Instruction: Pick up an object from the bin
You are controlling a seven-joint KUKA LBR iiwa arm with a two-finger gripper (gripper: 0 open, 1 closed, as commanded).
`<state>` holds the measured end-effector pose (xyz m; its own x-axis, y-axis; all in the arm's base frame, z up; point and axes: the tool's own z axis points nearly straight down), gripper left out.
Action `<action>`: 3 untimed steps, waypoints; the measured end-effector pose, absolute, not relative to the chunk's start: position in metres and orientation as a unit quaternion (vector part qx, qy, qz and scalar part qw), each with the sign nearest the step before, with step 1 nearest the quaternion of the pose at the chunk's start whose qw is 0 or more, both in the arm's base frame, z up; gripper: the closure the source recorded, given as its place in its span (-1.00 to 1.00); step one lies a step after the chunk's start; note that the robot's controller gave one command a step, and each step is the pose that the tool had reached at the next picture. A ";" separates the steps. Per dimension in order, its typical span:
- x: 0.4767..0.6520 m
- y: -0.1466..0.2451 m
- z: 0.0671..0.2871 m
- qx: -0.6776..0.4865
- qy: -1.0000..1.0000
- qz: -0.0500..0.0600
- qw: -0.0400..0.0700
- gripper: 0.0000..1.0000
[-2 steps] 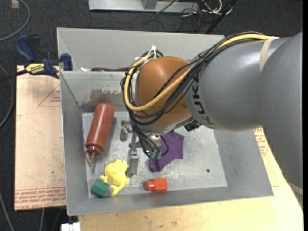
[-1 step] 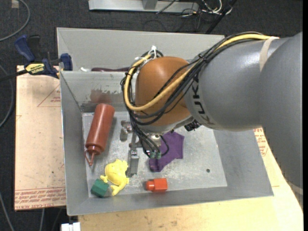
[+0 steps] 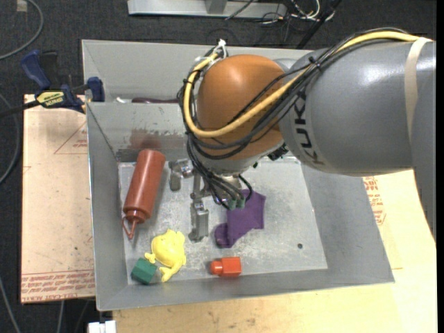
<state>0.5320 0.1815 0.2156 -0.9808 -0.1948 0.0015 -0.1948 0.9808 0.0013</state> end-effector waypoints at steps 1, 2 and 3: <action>0.525 0.159 0.197 0.119 -0.993 -0.002 -0.007 -1.00; 0.514 0.108 0.135 0.107 -0.994 -0.002 -0.002 -1.00; 0.512 0.078 0.110 0.066 -0.998 -0.001 0.001 -1.00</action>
Offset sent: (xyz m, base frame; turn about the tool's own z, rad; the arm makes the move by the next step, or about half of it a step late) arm -0.0267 -0.1167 -0.1250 0.0042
